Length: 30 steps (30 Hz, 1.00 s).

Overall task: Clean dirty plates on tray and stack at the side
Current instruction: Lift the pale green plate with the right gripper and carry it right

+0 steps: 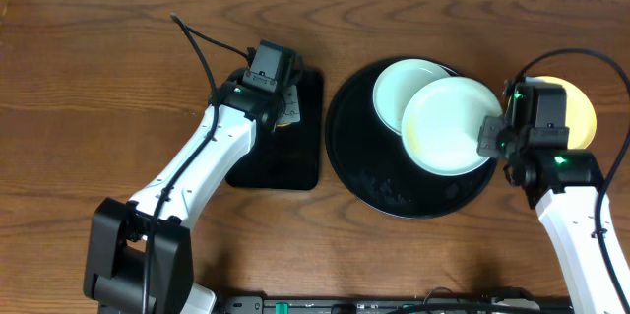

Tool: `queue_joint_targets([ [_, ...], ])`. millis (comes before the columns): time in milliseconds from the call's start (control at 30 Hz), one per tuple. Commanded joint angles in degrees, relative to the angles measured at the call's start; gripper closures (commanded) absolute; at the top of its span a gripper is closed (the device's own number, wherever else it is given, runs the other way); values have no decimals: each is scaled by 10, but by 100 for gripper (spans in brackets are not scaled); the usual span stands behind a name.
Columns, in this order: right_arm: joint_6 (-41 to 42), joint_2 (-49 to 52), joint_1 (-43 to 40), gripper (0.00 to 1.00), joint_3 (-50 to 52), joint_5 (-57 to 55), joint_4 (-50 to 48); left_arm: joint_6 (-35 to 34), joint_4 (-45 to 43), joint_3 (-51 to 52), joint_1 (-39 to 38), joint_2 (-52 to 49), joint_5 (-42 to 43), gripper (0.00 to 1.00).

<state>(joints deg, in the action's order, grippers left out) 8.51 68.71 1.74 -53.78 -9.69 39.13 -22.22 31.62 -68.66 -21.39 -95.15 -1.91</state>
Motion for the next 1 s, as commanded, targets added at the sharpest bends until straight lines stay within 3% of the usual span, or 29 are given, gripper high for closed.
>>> queue_joint_targets([
  [0,-46,-5,7,99,-11,-57,2,7,0,8,2,-6,-11,92],
  [267,-57,-5,90,99,-11,-247,-38,7,-6,8,2,-26,-11,93],
  [400,-127,-5,130,99,-11,-310,-99,7,-6,8,2,-39,-11,92],
  [567,-218,-5,171,99,-11,-349,-148,7,-8,8,2,-45,-11,92],
  [967,-240,-5,187,99,-11,-364,-162,7,-12,8,2,-45,-11,93],
])
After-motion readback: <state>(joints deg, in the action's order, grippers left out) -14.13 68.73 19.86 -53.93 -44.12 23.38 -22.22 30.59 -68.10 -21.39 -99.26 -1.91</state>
